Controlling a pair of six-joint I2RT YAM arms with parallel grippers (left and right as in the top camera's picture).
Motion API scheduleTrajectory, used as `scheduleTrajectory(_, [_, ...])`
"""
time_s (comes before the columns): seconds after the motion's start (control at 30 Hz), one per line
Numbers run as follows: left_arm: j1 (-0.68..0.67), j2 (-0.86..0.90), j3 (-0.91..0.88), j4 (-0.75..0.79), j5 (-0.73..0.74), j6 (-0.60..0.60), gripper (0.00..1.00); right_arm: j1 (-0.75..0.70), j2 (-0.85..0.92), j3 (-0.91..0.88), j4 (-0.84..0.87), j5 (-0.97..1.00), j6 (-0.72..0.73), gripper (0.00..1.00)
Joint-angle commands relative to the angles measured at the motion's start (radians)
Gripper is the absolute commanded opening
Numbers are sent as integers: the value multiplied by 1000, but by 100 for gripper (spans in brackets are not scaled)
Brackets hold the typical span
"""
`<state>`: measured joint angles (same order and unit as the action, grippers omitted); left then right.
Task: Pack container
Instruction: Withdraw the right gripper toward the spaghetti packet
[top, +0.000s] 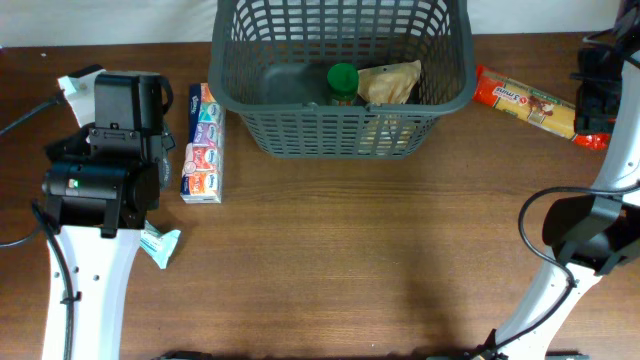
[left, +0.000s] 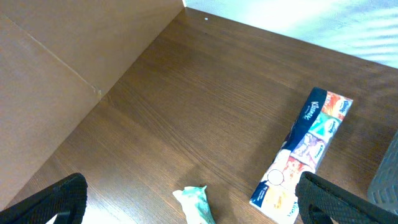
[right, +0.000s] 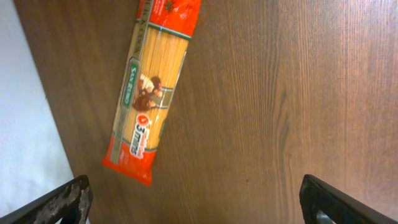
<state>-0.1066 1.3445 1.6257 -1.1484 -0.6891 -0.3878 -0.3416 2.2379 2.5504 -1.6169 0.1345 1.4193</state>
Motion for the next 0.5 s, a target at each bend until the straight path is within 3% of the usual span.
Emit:
scheduleTrajectory(0.0, [5, -10, 13, -1, -14, 0, 99, -22, 60, -6, 5, -28, 83, 99])
scheduleTrajectory(0.27, [5, -10, 13, -1, -14, 0, 99, -72, 180, -6, 58, -233, 101, 99])
scheduleTrajectory(0.47, [5, -10, 13, -1, -14, 0, 99, -76, 214, -6, 93, -228, 101, 99])
